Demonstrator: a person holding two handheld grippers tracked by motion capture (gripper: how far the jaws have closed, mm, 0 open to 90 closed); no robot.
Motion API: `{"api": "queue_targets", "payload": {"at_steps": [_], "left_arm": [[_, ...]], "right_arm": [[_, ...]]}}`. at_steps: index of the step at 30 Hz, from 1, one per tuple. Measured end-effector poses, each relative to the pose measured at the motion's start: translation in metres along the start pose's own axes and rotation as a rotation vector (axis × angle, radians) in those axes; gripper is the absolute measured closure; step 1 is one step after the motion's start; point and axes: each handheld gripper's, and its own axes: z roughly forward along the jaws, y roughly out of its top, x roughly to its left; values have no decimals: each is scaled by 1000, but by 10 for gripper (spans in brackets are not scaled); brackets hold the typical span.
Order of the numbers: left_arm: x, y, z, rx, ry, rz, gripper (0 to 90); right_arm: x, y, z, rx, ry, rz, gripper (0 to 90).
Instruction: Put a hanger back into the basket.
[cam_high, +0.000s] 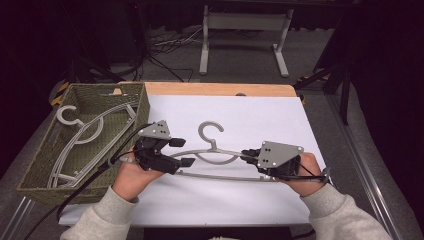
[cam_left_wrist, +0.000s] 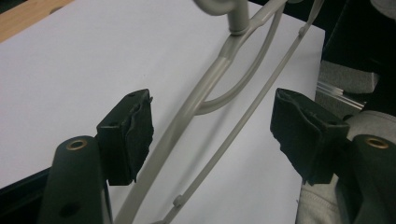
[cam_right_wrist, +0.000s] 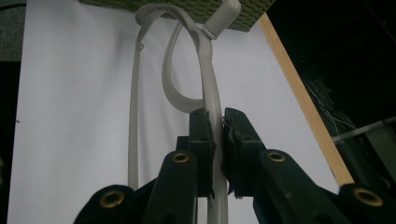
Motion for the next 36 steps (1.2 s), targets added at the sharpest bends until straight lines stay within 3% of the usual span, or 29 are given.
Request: {"api": "queue_targets", "payload": {"at_steps": [11, 15, 19, 24, 25, 31, 36], "left_arm": [[6, -1, 14, 54, -70, 44, 312], [4, -1, 21, 106, -95, 65, 400], [-3, 2, 25, 155, -89, 115, 582], [-1, 4, 19, 136, -177, 113, 694], [-1, 4, 19, 136, -177, 113, 726], [-6, 6, 14, 121, -259, 152, 789], [-10, 7, 12, 121, -235, 167, 800]], "right_arm": [[4, 7, -2, -44, 37, -11, 827], [5, 8, -1, -57, 48, -11, 827], [6, 8, 0, -66, 61, -18, 827], [7, 5, 0, -72, 67, -50, 825], [7, 5, 0, -72, 67, -50, 825], [8, 0, 1, -56, 63, -86, 815], [6, -4, 5, -55, 67, -68, 807]]}}
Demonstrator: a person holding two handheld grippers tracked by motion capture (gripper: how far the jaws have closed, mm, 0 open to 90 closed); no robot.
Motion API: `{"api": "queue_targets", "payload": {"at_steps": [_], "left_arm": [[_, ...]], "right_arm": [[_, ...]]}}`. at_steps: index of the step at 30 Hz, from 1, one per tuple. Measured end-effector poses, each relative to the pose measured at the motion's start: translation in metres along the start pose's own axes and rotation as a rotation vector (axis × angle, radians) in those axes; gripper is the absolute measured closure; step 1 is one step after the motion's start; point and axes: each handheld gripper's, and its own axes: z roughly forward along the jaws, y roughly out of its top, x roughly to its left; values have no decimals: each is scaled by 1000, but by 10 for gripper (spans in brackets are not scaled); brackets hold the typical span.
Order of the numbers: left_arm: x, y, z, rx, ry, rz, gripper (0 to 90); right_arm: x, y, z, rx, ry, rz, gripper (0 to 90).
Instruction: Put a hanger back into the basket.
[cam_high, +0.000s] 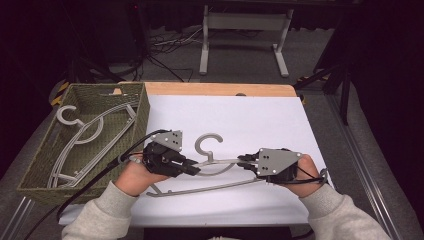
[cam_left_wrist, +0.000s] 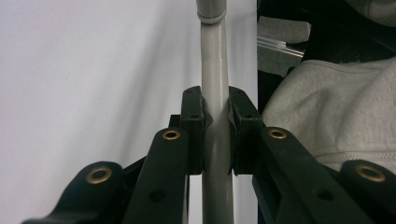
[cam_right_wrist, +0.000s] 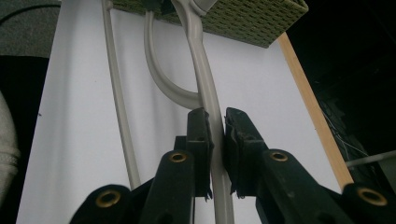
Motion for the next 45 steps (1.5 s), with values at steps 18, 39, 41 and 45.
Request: {"api": "queue_targets", "payload": {"at_steps": [18, 39, 41, 45], "left_arm": [[-1, 14, -40, -102, 135, -30, 800], [-4, 34, -83, -148, 258, -57, 799], [-4, 34, -88, -154, 273, -64, 799], [-3, 33, -98, -167, 295, -85, 799]], "right_arm": [[-21, -21, -25, -228, -118, 296, 194], [-30, -79, -40, -309, -223, 518, 19], [-30, -82, -39, -298, -226, 524, 20], [-30, -87, -36, -272, -234, 529, 19]]}}
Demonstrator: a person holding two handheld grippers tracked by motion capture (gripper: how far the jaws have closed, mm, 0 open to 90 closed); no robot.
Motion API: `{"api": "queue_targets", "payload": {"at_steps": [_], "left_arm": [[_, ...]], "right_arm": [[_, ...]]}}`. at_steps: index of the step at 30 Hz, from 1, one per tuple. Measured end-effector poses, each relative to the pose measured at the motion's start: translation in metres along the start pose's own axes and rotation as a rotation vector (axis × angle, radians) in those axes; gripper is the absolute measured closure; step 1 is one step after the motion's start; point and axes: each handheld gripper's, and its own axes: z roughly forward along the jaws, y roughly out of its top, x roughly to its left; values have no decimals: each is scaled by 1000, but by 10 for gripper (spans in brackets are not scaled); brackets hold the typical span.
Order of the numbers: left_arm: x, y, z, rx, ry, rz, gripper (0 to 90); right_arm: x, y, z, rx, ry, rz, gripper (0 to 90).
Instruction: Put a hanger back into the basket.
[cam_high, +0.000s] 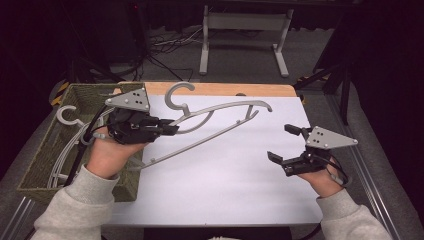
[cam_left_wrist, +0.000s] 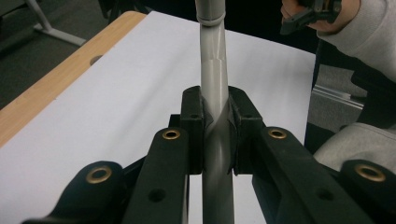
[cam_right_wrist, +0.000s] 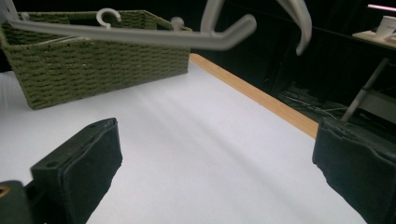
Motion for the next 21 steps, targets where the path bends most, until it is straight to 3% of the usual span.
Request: {"api": "queue_targets", "payload": {"at_steps": [10, 21], "left_arm": [[7, -5, -24, 4, 81, -13, 799], [28, -31, -61, 7, 210, -84, 798]], "right_arm": [[-7, -11, 3, 20, -8, 39, 13], [-9, -21, 2, 17, -13, 67, 12]]}}
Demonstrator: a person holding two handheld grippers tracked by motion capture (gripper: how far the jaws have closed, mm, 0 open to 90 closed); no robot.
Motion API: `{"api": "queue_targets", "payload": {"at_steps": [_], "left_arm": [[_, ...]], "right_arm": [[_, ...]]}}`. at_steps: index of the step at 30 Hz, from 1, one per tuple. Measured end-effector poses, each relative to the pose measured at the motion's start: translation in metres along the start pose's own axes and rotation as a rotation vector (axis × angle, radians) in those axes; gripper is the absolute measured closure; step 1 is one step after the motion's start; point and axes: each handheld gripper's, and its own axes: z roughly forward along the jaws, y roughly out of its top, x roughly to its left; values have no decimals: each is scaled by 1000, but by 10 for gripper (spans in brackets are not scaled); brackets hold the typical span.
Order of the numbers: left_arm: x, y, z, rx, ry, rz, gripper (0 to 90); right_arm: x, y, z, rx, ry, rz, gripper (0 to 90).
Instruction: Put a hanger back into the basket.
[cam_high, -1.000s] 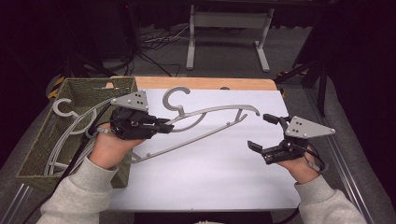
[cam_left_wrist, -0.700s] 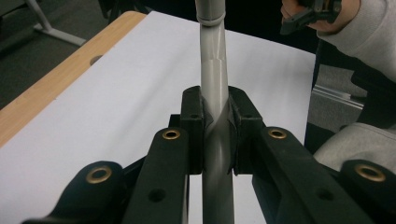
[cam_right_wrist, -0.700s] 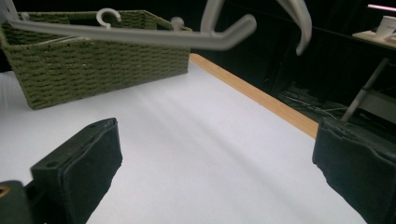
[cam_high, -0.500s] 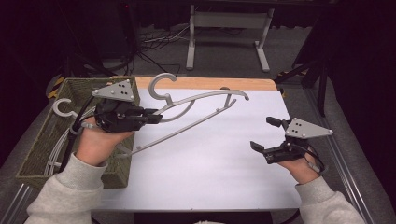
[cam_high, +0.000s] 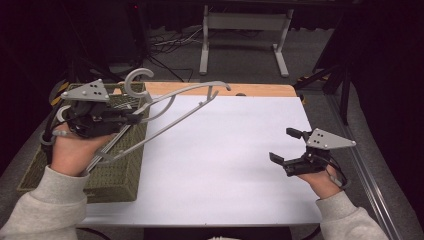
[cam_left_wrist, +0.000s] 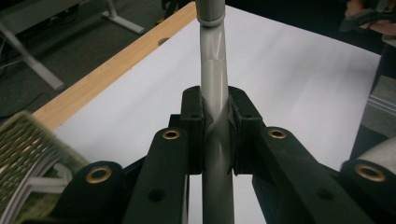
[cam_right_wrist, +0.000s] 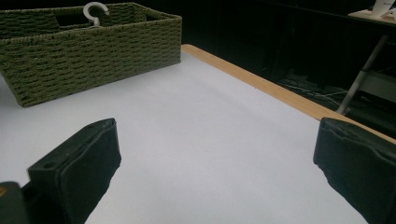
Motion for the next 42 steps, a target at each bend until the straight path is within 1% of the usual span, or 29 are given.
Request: {"api": "queue_targets", "payload": {"at_steps": [4, 6, 7, 11, 16, 21, 23, 25, 26, 29, 30, 32, 33, 34, 35, 41, 42], "left_arm": [[11, -10, -10, 0, 35, -30, 798], [17, -16, -16, 0, 60, -46, 798], [17, -16, -16, 0, 60, -46, 798], [28, -25, -25, -6, 95, -82, 798], [42, -37, -34, 5, 147, -123, 798], [53, -46, -42, 4, 194, -174, 798], [58, -49, -45, -8, 217, -193, 798], [63, -52, -47, -9, 242, -214, 798], [63, -52, -47, -9, 242, -214, 798], [68, -55, -47, -12, 262, -248, 798], [71, -57, -46, -15, 273, -275, 798], [74, -60, -45, -15, 290, -301, 798], [74, -60, -45, -15, 290, -301, 798], [76, -62, -43, -17, 293, -326, 798], [77, -63, -42, -20, 301, -338, 797], [85, -70, -33, -1, 336, -369, 798], [87, -73, -30, 7, 342, -367, 798]], "right_arm": [[0, -1, 1, 2, 0, 2, 12], [0, -2, 2, 5, 0, 4, 12], [0, -2, 2, 7, 2, 2, 12], [0, -4, 3, 8, 2, 7, 12], [-1, -6, 3, 9, 1, 10, 12], [-1, -7, 3, 15, 1, 13, 12], [-1, -7, 3, 15, 0, 15, 12], [-1, -8, 3, 14, 0, 11, 12], [-1, -8, 3, 14, 0, 11, 12], [-1, -8, 3, 16, 0, 14, 12], [-2, -8, 3, 16, -1, 15, 12], [-1, -8, 3, 16, 0, 14, 12], [-1, -8, 3, 16, 0, 14, 12], [-1, -8, 3, 17, 0, 13, 12], [-1, -8, 3, 18, 1, 12, 12], [-1, -9, 4, 19, 5, 13, 12], [-1, -9, 4, 19, 5, 10, 12]]}}
